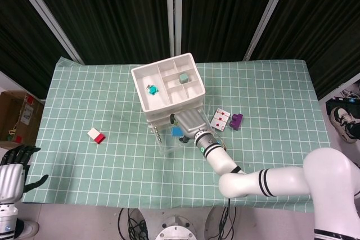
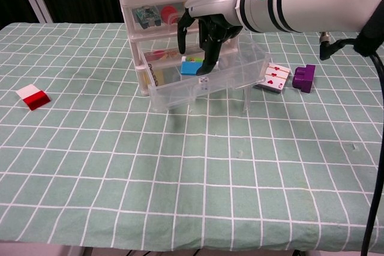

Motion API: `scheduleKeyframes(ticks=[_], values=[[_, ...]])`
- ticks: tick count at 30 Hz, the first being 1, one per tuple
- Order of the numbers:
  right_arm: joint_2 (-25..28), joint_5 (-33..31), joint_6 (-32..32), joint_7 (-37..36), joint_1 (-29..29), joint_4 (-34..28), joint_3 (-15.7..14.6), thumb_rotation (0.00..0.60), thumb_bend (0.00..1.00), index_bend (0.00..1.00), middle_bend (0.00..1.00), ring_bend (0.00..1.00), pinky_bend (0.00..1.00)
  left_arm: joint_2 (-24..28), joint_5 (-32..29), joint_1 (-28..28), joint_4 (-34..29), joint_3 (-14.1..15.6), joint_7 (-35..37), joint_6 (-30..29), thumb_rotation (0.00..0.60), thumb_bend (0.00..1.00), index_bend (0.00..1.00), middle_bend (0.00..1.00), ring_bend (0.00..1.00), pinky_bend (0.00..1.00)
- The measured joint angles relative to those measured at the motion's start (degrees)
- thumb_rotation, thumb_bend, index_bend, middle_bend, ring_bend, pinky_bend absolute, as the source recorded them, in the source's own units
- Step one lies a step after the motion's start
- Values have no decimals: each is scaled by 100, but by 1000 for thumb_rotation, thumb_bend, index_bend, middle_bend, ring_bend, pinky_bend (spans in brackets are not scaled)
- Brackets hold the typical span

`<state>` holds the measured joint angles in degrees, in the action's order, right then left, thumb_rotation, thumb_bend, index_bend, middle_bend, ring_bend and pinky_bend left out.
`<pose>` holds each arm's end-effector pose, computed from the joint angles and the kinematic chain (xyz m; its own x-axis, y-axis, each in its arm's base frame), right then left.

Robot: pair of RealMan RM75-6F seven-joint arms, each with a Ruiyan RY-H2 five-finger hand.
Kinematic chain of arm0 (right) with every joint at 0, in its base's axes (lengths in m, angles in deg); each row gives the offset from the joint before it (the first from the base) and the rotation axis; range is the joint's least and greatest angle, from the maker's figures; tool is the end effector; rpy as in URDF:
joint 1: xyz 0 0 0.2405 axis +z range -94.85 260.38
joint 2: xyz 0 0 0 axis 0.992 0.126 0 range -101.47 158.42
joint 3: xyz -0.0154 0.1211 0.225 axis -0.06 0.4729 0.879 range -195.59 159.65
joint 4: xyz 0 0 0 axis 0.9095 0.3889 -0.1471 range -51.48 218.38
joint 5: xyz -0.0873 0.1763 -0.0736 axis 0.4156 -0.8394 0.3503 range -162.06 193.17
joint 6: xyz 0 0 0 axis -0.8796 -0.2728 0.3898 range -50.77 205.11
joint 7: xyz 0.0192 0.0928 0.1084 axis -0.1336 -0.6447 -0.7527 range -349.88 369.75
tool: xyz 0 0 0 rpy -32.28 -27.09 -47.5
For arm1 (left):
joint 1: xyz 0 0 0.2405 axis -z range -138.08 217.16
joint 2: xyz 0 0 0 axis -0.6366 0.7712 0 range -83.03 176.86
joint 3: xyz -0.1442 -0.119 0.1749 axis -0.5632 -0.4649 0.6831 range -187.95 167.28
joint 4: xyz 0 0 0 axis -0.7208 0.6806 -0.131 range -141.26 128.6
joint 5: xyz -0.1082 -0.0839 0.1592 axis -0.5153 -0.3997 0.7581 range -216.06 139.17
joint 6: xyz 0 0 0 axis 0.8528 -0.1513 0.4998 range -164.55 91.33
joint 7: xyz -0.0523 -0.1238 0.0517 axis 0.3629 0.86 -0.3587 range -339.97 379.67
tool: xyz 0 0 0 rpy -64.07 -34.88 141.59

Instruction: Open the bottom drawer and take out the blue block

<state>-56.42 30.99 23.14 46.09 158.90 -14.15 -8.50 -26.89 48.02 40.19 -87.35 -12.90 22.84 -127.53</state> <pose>-0.0059 -0.3627 -0.0267 0.4920 -0.4497 0.7455 -0.8599 -0.3849 0.3353 -0.3386 0.1566 0.1342 0.3772 -0.0679 0.9236 0.9258 0.0548 -0.3741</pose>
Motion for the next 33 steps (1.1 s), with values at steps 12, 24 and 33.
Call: scheduleKeyframes(ticks=[12, 24, 33], values=[[-340, -284, 167, -33, 25, 527, 122, 600, 149, 382, 901, 926, 1000, -52, -20, 23, 86, -17, 66, 47, 600, 0, 269, 232, 163, 185], [-535, -304, 118, 1, -20, 763, 184, 600, 222, 503, 903, 930, 1000, -87, -21, 13, 170, -27, 142, 20, 600, 0, 269, 232, 163, 185], [-427, 221, -115, -202, -261, 488, 273, 600, 290, 581, 906, 935, 1000, -86, 6, -7, 194, -29, 166, -36, 600, 0, 269, 232, 163, 186]])
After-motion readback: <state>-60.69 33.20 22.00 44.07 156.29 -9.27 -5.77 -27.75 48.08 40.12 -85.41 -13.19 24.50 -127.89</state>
